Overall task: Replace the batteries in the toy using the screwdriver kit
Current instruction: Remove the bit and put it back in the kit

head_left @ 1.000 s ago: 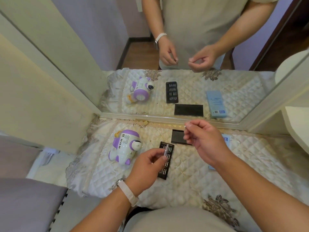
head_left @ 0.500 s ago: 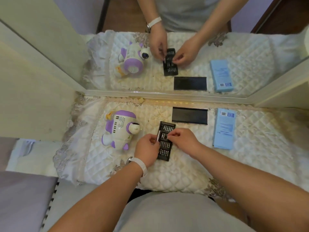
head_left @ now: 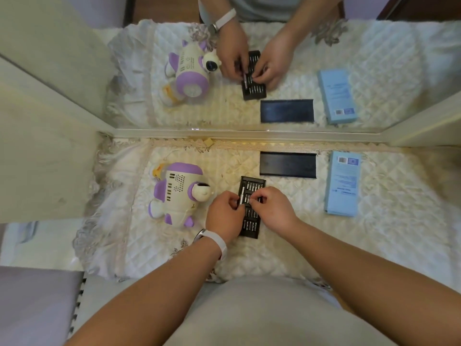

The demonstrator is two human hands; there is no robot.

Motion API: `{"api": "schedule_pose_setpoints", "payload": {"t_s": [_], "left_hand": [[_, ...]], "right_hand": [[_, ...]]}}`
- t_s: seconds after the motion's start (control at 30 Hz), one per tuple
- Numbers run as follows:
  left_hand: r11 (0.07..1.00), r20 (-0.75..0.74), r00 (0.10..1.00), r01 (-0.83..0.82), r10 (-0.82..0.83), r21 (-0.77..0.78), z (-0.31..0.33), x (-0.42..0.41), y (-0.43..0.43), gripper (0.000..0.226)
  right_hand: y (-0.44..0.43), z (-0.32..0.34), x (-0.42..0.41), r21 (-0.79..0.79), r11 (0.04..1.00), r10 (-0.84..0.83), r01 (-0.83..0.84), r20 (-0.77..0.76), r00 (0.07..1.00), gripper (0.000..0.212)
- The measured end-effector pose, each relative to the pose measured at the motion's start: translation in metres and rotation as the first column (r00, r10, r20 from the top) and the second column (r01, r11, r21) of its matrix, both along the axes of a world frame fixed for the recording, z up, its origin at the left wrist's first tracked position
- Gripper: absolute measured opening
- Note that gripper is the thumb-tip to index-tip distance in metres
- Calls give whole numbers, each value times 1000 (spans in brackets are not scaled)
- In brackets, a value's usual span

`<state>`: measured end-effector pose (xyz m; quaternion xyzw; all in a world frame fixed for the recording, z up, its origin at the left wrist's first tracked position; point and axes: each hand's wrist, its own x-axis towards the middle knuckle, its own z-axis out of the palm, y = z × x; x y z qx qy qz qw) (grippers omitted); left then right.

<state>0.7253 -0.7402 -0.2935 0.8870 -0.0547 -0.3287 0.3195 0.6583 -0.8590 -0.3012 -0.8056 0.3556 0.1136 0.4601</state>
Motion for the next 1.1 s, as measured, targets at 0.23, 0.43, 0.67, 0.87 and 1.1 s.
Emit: {"api": "schedule_pose_setpoints", "payload": {"t_s": [0.23, 0.43, 0.67, 0.87, 1.1], "left_hand": [[999, -13, 1000, 24, -25, -40, -6, -2, 12, 12], [999, -68, 998, -1, -1, -33, -10, 2, 13, 10], [1000, -95, 995, -27, 28, 6, -16, 5, 6, 11], [1000, -124, 992, -6, 4, -13, -9, 3, 5, 5], [995, -197, 980, 11, -30, -98, 9, -4, 2, 28]], "right_hand": [[11, -5, 2, 35, 973, -228, 230, -39, 973, 25], [1, -1, 9, 48, 974, -215, 223, -139, 967, 42], [-9, -2, 20, 92, 977, -169, 193, -218, 961, 44], [-7, 3, 16, 114, 978, -155, 175, -169, 973, 40], [-2, 20, 0, 208, 963, -167, 171, -36, 985, 30]]}}
